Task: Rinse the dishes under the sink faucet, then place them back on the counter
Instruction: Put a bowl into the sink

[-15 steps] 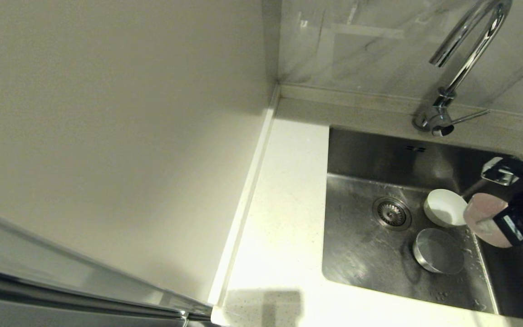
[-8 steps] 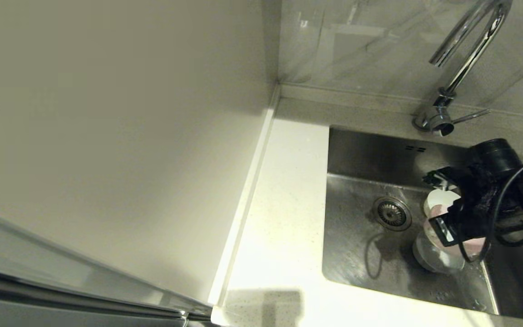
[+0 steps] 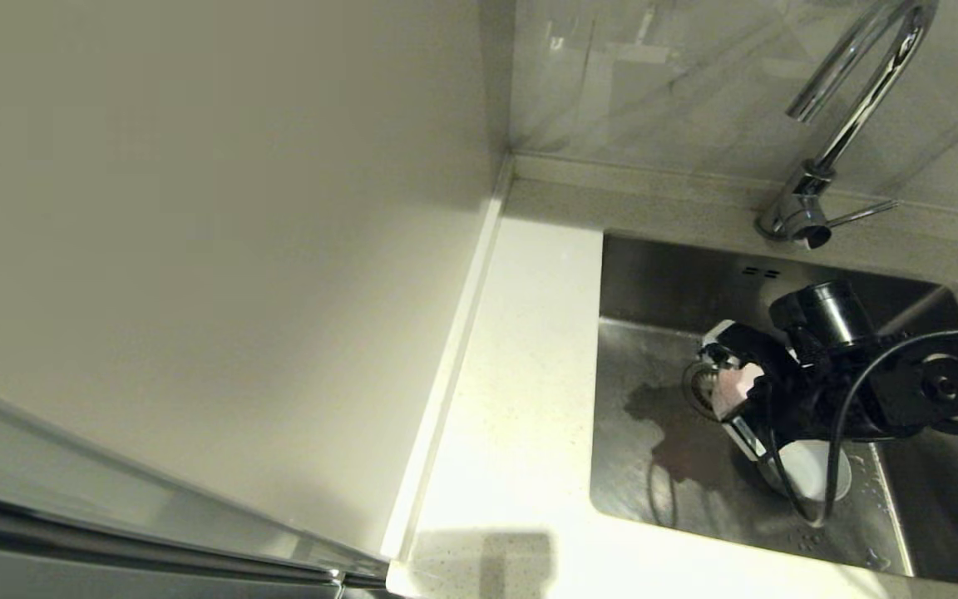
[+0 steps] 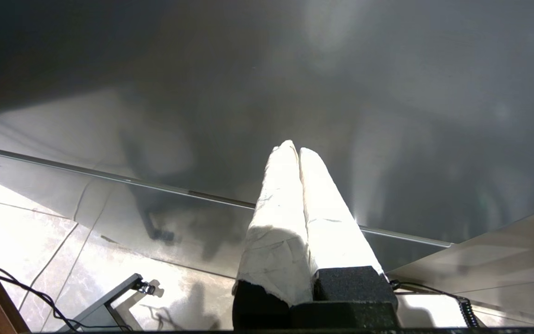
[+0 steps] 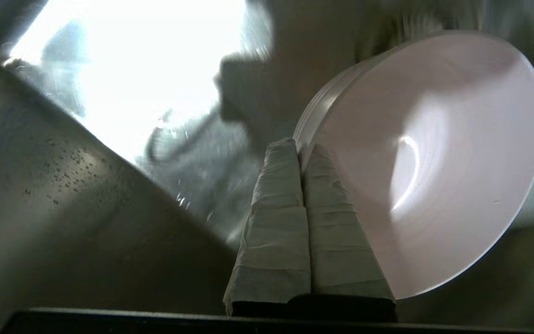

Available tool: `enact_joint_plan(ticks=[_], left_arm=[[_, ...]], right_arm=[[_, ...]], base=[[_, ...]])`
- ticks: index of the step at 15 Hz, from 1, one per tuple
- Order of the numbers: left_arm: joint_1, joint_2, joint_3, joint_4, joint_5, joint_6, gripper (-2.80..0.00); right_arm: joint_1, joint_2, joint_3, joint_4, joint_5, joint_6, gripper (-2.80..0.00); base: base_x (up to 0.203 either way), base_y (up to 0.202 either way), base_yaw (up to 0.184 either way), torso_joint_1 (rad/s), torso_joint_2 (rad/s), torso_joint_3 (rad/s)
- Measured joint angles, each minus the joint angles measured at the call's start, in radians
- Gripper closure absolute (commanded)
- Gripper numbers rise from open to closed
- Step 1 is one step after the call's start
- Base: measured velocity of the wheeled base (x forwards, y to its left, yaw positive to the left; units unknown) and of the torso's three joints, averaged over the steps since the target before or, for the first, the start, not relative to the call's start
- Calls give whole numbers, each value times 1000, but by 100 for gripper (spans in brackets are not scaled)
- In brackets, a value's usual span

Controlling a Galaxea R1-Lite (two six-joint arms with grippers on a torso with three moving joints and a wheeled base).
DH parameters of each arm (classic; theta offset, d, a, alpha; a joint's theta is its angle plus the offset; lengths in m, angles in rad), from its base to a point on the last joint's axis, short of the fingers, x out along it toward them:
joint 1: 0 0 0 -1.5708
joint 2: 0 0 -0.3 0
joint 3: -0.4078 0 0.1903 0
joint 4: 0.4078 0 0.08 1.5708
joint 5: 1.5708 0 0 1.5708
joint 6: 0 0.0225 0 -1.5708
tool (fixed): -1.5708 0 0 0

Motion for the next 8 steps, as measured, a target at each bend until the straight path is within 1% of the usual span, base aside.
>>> enact_joint_plan(ticks=[1,2,3,5,7,8], left_arm=[[0,0,0,0,0,0,0],[0,0,0,0,0,0,0],[0,0,0,0,0,0,0],[0,0,0,0,0,0,0],[0,0,0,0,0,-1,0],[0,0,0,0,0,-1,0]], right_arm=[[-3,-5,17,-46,59,-79,0],[-5,-9,26,-62,119,-130,0],[-7,-13,30,-56,179,-145,0],[-7,-14,29,5,269,-144,0],[-7,5,14,68,283,-115,0],[-7,26,0,78,283,-85,0]], base=[[0,0,0,0,0,0],[0,0,0,0,0,0],[0,0,0,0,0,0],[0,0,0,0,0,0],[0,0,0,0,0,0],[0,0,0,0,0,0]])
